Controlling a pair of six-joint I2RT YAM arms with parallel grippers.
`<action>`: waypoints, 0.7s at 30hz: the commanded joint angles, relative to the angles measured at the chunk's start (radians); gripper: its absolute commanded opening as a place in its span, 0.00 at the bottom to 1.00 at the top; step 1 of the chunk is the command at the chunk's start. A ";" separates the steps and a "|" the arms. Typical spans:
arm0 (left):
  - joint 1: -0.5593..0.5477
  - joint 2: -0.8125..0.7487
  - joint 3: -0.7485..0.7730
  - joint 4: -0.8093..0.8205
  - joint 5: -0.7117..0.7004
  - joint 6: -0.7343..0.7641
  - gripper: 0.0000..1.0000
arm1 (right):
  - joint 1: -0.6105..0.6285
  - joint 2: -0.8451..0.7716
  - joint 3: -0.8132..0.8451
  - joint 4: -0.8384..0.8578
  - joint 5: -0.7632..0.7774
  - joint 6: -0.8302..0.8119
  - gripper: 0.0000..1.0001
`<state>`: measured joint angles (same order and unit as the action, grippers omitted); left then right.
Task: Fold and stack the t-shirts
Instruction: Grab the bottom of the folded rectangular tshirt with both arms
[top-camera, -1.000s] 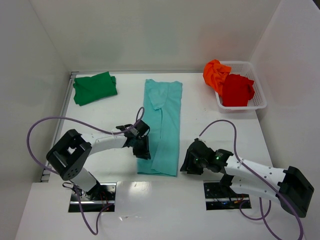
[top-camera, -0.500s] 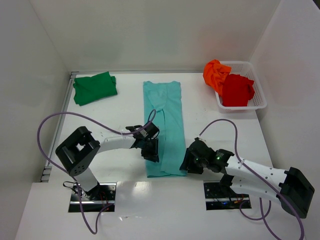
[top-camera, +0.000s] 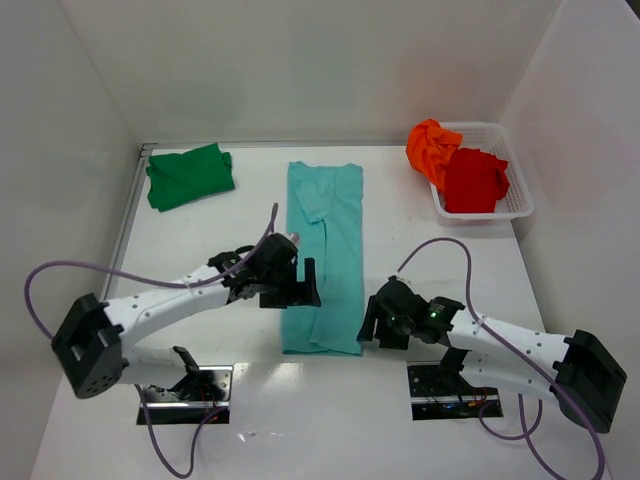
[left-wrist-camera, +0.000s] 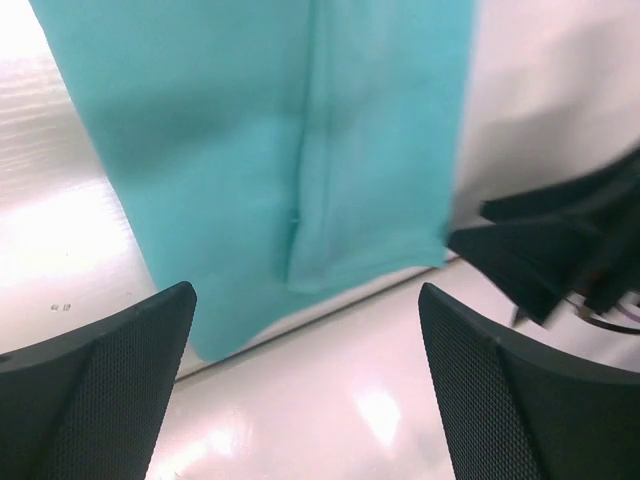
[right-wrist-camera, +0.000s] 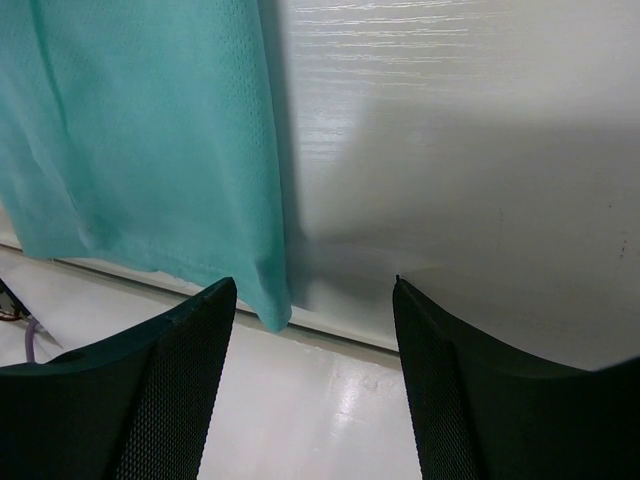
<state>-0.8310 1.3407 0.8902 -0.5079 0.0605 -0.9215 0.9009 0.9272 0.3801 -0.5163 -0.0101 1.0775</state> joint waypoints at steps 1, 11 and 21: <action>0.000 -0.093 0.000 -0.059 -0.037 -0.028 1.00 | 0.010 0.033 0.034 -0.004 0.029 0.001 0.70; 0.000 -0.181 -0.166 -0.061 0.016 -0.080 1.00 | 0.019 0.097 0.045 0.059 0.007 -0.008 0.67; 0.000 -0.177 -0.274 0.029 0.091 -0.088 0.93 | 0.020 0.163 0.063 0.102 -0.025 -0.017 0.55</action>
<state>-0.8310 1.1618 0.6289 -0.5179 0.1062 -1.0012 0.9104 1.0634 0.4221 -0.4400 -0.0372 1.0710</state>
